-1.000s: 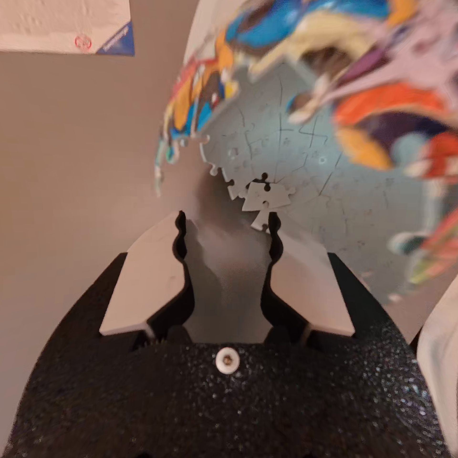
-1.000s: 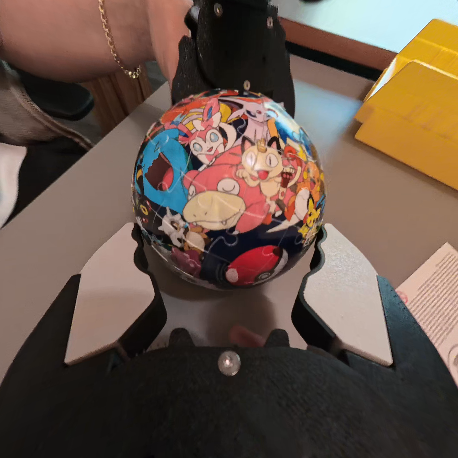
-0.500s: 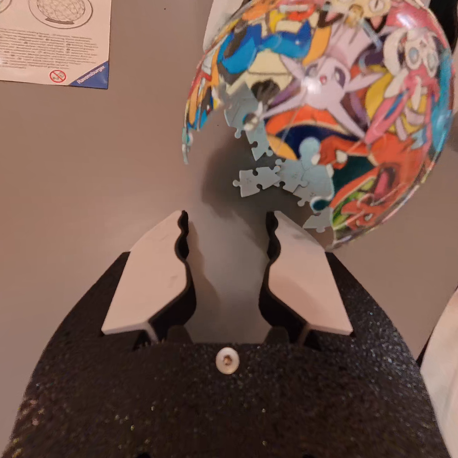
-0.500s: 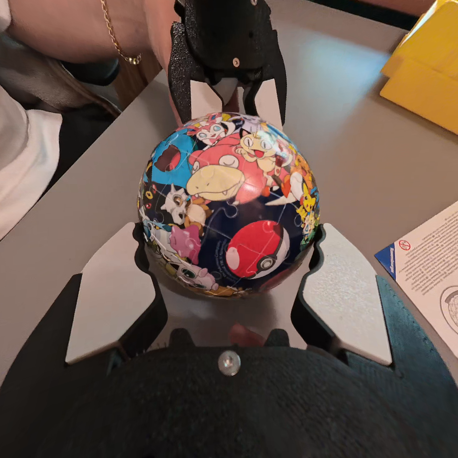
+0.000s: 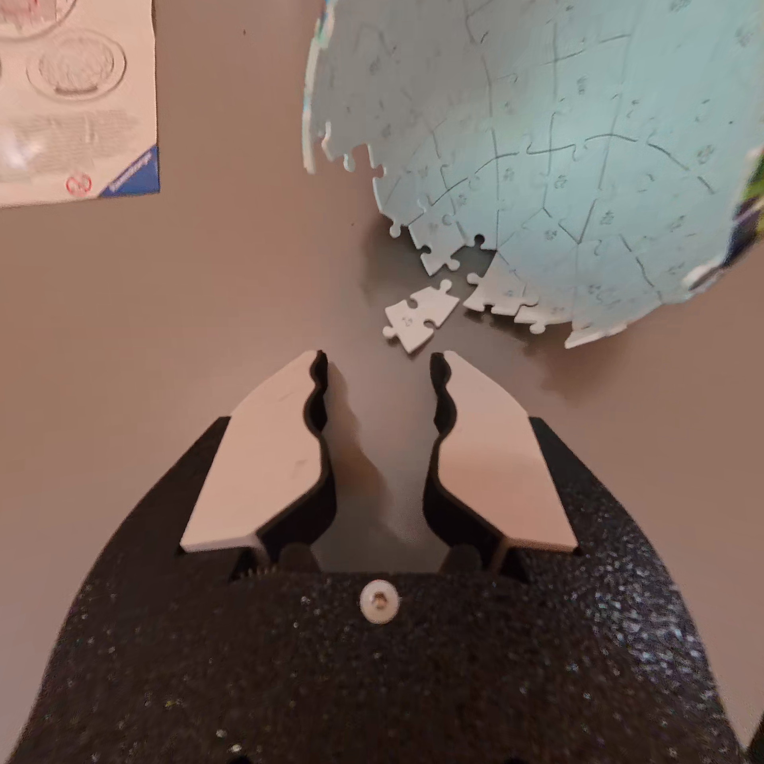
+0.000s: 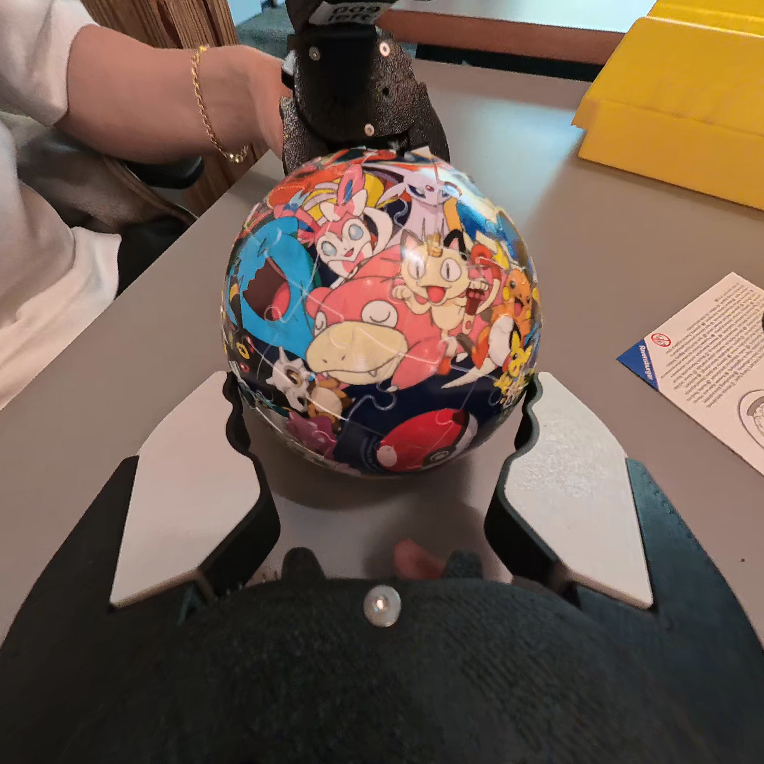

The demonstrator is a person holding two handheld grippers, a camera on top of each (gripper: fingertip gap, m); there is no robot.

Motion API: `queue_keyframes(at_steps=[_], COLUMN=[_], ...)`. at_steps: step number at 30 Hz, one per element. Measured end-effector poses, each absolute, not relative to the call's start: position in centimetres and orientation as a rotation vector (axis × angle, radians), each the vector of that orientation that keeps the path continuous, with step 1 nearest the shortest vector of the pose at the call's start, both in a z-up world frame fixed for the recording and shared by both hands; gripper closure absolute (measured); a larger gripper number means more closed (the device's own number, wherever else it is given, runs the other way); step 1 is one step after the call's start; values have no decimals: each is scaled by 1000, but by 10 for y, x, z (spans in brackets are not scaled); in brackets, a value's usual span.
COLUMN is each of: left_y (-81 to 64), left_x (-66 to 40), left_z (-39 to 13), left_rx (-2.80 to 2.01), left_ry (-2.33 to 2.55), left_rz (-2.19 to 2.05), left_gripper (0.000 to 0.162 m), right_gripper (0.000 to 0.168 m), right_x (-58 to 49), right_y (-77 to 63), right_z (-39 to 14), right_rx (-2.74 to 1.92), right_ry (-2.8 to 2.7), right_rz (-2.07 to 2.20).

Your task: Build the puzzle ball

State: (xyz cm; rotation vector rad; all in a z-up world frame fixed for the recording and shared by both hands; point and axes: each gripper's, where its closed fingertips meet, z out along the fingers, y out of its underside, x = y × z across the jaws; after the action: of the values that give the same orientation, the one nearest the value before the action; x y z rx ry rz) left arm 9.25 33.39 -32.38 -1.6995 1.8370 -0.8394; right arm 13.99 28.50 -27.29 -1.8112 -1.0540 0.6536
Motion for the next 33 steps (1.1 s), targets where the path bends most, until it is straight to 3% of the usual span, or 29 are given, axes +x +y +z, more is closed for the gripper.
queue_keyframes(at_steps=[10, 19, 23, 33], left_y=[341, 316, 318, 323], left_x=[108, 91, 90, 89], left_z=[-326, -330, -326, -331], left_rx=[-1651, -1554, -1639, -1626], left_ry=[1862, 2075, 2015, 2015], left_rz=[-716, -878, -872, -761], left_gripper=[117, 124, 113, 125], right_gripper=[41, 42, 42, 42], right_x=[145, 139, 133, 126], right_y=[273, 270, 274, 280], right_z=[-278, -281, -278, -276], right_rx=[-1752, -1793, -1791, -1807], right_ry=[-1056, -1214, -1212, -1247], right_rz=[622, 502, 515, 568])
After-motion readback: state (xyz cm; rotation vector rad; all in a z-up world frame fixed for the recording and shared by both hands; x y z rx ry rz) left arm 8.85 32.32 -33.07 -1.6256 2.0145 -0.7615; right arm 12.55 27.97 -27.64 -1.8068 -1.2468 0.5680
